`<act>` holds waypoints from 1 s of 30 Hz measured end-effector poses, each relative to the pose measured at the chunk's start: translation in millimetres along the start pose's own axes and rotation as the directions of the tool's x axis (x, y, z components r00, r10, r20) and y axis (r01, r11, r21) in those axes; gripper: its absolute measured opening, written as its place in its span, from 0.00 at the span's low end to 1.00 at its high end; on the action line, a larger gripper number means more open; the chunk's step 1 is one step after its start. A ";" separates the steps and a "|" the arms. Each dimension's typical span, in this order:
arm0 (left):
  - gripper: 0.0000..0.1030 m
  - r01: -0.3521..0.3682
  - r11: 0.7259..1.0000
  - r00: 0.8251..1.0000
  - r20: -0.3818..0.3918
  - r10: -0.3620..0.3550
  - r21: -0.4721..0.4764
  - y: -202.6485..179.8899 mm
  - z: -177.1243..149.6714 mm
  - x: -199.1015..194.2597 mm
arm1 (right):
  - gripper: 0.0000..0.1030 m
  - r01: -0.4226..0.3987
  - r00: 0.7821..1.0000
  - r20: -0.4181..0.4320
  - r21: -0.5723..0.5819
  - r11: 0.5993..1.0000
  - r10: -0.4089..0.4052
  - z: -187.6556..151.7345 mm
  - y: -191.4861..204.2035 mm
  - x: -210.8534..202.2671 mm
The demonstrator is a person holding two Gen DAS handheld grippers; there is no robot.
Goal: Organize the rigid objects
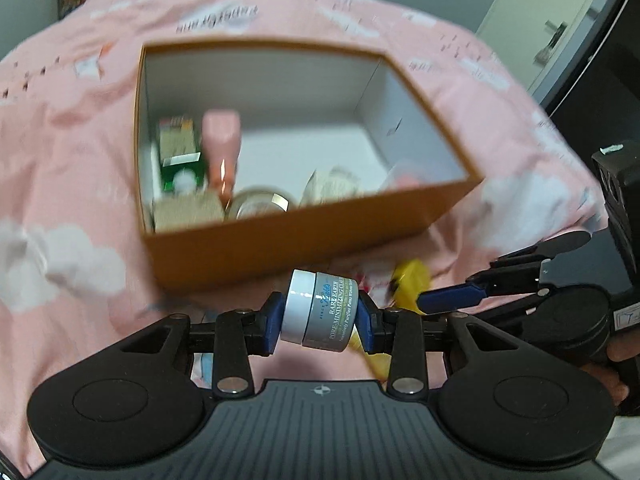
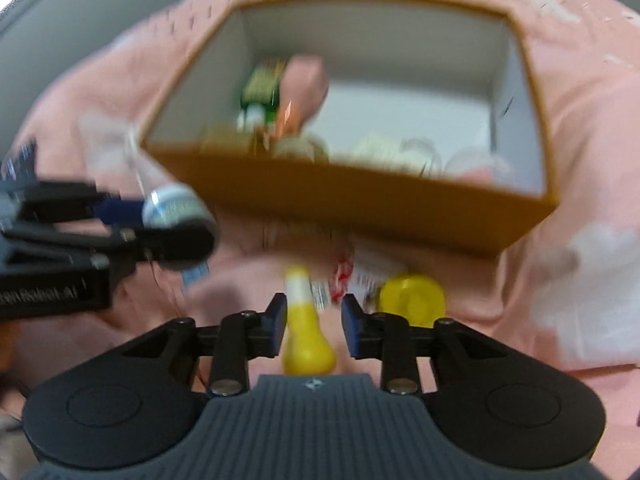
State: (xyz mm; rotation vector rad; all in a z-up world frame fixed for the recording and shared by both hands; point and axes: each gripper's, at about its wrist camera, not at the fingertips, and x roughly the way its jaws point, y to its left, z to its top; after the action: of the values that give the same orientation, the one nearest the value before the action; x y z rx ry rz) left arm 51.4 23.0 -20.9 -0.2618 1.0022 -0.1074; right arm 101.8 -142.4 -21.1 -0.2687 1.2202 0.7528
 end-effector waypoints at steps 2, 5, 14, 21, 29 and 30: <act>0.41 -0.010 1.000 0.999 -0.035 0.010 -0.012 3.8 -4.9 9.2 | 0.35 -0.021 0.998 -0.064 -0.004 1.000 0.021 -3.2 -0.6 16.1; 0.41 -0.021 1.000 0.997 -0.069 0.019 -0.024 8.8 -12.1 17.5 | 0.45 -0.067 0.992 -0.105 -0.006 0.998 0.066 -3.1 -0.3 28.8; 0.41 -0.035 0.999 0.997 -0.069 0.033 -0.038 15.1 -14.5 15.8 | 0.33 -0.066 0.975 -0.214 -0.009 0.998 0.062 1.8 -1.5 70.5; 0.41 -0.028 0.999 0.999 -0.041 0.026 -0.036 10.9 -10.1 8.9 | 0.32 -0.077 0.984 -0.162 0.011 0.997 0.078 -1.0 -5.6 51.8; 0.41 0.010 1.000 0.999 0.037 -0.009 -0.018 -2.7 2.6 -15.9 | 0.00 -0.090 0.996 -0.014 0.008 0.996 0.090 -0.8 -8.0 -14.3; 0.41 0.012 1.000 0.999 0.045 -0.012 -0.012 -4.7 4.0 -18.1 | 0.00 -0.087 0.996 0.001 0.007 0.996 0.087 -0.1 -8.7 -21.0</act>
State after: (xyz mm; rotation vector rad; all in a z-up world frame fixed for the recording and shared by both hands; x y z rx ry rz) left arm 45.2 22.9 -2.8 -0.2800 0.9574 -0.1063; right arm 104.4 -156.8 -3.7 -0.2104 1.2402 0.8236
